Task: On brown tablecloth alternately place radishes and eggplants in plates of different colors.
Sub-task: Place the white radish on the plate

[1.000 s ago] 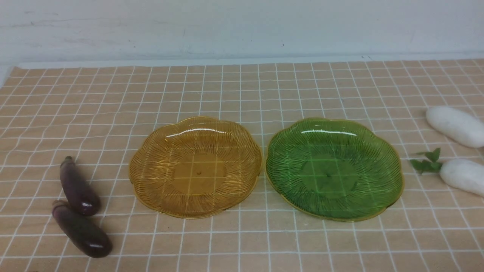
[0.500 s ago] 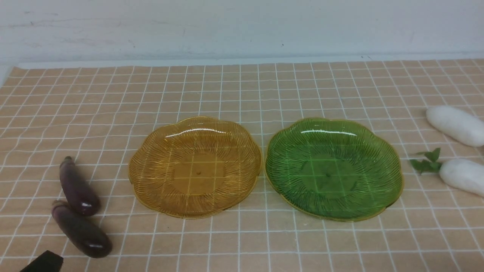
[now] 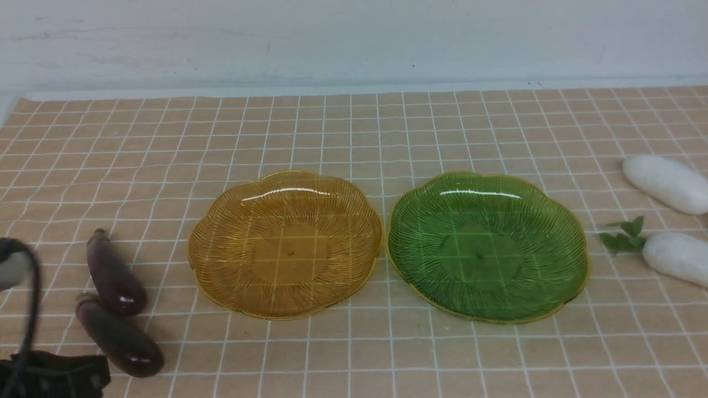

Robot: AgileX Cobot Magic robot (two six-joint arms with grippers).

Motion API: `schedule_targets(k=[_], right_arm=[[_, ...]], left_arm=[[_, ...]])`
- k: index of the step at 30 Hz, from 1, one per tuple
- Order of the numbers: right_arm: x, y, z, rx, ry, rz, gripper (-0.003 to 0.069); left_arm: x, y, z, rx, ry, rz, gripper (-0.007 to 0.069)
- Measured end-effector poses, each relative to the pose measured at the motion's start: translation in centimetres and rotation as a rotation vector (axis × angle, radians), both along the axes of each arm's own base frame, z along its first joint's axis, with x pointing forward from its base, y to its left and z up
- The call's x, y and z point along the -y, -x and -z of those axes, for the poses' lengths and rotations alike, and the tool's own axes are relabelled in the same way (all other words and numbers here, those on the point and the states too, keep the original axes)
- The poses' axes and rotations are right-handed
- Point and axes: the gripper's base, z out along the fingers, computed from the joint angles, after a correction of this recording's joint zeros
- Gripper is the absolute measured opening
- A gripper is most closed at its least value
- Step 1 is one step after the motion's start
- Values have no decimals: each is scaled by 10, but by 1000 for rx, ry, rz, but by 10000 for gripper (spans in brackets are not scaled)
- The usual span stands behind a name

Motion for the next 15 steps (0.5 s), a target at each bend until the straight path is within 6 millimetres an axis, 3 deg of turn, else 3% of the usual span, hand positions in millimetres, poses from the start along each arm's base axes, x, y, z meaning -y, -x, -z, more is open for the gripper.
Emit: schedule_targets(k=[3, 7, 10, 15], right_arm=[[12, -29, 5, -27, 117, 92, 9], [19, -67, 11, -111, 213, 107, 90], [22, -110, 25, -214, 291, 91, 233], [30, -179, 42, -379, 446, 53, 559]], left_arm=[[0, -16, 10, -84, -13, 7, -2], [1, -24, 20, -142, -21, 17, 22], [0, -26, 21, -139, -24, 16, 65], [0, -27, 20, -127, -26, 16, 148]])
